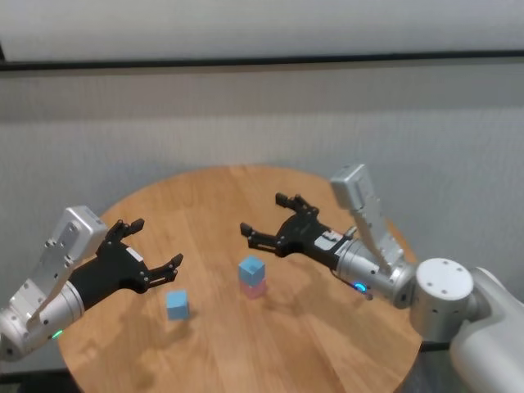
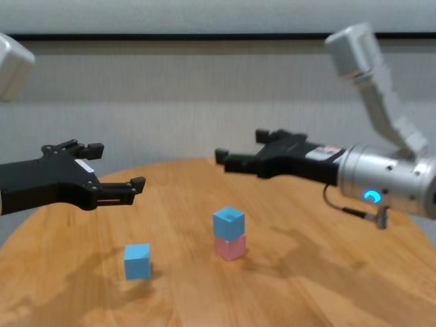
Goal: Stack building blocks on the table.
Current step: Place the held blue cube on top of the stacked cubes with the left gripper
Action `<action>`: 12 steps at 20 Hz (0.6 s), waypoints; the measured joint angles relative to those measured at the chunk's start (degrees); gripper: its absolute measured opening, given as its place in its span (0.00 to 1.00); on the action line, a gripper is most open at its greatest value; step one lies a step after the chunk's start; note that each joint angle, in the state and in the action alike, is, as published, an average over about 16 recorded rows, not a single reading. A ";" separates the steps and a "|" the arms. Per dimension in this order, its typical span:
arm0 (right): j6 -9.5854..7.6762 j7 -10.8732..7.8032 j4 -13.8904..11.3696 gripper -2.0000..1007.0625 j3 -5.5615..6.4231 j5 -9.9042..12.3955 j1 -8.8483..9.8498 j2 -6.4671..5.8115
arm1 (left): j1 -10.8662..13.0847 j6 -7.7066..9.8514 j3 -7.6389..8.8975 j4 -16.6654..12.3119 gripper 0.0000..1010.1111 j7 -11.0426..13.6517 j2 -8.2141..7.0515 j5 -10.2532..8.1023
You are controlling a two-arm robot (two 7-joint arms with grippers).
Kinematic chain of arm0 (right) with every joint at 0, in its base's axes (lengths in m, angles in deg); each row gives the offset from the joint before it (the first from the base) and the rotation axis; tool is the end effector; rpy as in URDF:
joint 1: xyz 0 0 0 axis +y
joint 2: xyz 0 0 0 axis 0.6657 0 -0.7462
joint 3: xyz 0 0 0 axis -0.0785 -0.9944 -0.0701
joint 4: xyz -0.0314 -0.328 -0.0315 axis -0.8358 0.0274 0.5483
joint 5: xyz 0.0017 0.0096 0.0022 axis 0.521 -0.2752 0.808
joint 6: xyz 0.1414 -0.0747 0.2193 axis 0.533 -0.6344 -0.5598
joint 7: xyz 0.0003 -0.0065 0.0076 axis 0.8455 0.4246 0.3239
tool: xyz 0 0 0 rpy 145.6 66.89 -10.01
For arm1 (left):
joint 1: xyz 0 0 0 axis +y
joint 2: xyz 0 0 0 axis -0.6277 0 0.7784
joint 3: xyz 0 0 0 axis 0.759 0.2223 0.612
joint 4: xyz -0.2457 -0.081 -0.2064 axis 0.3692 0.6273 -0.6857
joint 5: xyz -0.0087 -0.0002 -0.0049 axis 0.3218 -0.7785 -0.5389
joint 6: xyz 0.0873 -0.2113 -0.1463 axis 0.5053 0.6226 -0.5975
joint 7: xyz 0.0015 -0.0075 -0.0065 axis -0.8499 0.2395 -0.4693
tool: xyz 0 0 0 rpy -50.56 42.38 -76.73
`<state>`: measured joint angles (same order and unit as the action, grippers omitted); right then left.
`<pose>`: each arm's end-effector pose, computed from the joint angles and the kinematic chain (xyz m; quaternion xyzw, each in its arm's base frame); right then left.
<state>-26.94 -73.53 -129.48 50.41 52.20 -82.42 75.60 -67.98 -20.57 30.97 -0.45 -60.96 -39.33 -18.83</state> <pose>0.4608 0.0140 -0.3243 -0.0623 -0.0281 -0.3615 0.9299 0.3718 0.1013 -0.3129 0.1222 -0.1313 0.4240 0.8877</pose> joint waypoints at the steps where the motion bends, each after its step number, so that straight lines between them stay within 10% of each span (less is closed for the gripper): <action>1: -0.21 0.24 -1.54 0.96 0.33 0.43 0.63 -0.53 | 0.00 0.00 0.00 0.00 0.99 0.00 0.00 0.00; 12: -2.58 3.78 -16.13 1.00 4.47 5.05 8.42 -7.12 | 0.00 0.00 0.00 0.00 0.99 0.00 0.00 0.00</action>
<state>-29.52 -69.75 -145.61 54.88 57.25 -74.00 68.47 -67.98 -20.57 30.97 -0.45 -60.96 -39.33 -18.83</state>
